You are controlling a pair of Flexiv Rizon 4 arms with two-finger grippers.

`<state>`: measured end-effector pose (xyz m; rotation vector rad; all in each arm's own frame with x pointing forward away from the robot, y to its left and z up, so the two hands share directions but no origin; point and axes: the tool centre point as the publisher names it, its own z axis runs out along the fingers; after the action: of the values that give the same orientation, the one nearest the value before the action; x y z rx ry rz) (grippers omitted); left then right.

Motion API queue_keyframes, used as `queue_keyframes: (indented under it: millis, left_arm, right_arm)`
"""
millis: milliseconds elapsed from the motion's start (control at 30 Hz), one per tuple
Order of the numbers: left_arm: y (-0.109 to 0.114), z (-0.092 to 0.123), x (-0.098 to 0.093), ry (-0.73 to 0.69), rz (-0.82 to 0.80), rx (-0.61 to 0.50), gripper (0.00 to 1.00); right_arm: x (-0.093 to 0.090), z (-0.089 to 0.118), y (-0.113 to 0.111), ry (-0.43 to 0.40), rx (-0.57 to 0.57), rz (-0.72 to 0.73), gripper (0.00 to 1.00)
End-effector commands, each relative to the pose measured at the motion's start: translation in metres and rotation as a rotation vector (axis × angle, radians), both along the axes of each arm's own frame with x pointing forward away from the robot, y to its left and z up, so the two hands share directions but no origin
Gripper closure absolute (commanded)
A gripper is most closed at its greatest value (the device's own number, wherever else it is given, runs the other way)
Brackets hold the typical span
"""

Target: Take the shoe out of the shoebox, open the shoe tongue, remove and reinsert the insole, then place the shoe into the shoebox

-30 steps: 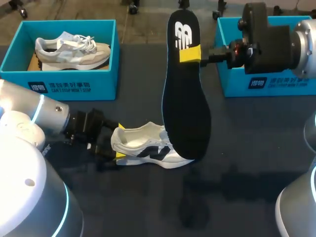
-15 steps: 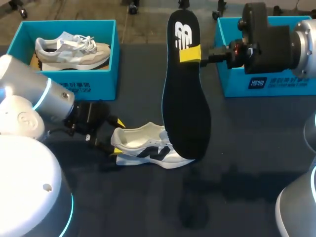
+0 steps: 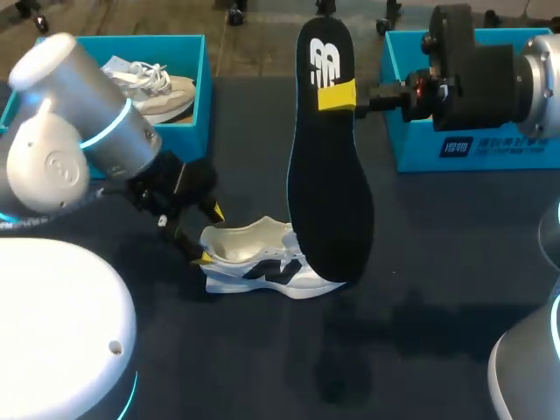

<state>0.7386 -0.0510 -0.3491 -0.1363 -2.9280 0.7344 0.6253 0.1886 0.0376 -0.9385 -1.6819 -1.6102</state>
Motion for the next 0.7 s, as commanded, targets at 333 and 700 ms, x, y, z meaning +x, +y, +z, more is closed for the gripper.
queue_keyframes:
  millis: [333,700]
  left_arm:
    - [-0.003,0.023,-0.005,0.018,-0.058,0.306,0.0]
    - [0.004,0.046,-0.009,-0.005,0.012,0.388,0.0]
  right_arm:
    - [0.001,-0.001,0.003,0.001,0.0,0.0,1.0]
    - [0.001,-0.001,0.003,0.001,0.0,0.0,1.0]
